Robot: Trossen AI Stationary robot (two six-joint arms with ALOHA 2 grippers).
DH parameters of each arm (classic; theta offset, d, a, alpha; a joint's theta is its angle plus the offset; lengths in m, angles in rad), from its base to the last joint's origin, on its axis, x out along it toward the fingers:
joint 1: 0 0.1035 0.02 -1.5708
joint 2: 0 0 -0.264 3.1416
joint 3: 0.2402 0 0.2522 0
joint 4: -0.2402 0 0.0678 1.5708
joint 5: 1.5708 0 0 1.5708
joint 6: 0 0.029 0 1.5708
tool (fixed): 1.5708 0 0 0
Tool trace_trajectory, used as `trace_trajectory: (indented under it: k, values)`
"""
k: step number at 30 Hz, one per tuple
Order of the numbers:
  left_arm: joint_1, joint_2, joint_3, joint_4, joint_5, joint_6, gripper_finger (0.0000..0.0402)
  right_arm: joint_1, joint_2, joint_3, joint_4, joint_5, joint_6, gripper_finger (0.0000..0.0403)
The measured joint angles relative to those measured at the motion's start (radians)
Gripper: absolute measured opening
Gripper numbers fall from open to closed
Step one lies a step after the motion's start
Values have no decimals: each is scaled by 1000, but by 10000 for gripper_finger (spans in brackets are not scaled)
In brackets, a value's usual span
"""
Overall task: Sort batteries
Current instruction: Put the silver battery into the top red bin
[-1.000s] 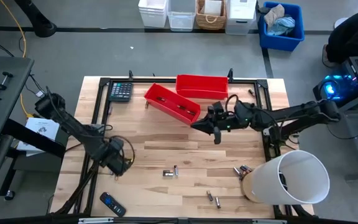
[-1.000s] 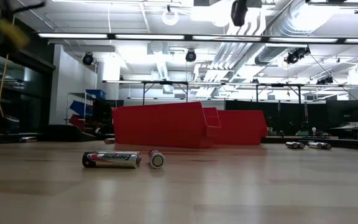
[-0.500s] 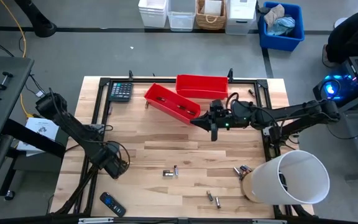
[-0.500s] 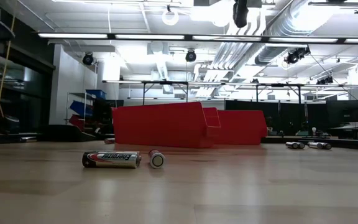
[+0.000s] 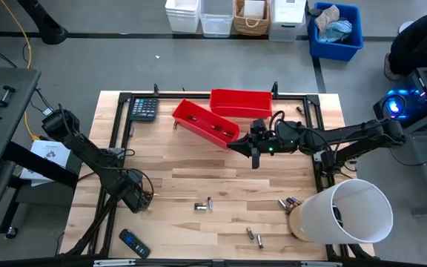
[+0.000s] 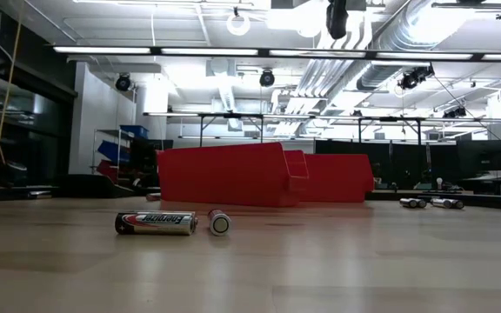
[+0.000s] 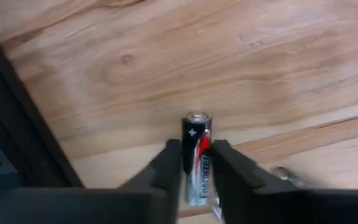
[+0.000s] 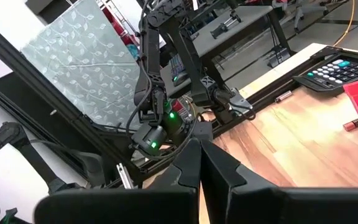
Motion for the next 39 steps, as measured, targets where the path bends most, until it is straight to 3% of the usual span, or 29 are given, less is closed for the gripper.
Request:
trace_trajectory:
  k: [2,11,18,22,26,28,33,36,39]
  values:
    - [0,-1,1,0,-15,0,30,0,0,0,-1,0,0,0]
    - [0,-21,10,7,-95,-5,31,0,0,0,-7,1,1,0]
    - [73,-195,127,-166,-426,61,31,0,0,-1,23,3,0,0]
    - [172,-317,213,-250,-608,209,31,0,0,-1,74,9,0,0]
    - [353,-382,272,-176,-715,546,31,0,0,-1,145,24,-37,0]
    - [476,-386,279,-49,-697,773,31,0,0,-1,182,74,-51,0]
    - [810,-302,280,487,-472,1316,31,-18,0,-1,224,238,-32,0]
    - [1009,-191,295,744,-325,1474,31,-40,0,-1,242,251,-27,0]
    - [1169,-23,385,816,-159,1552,31,-56,0,-1,254,253,-27,0]
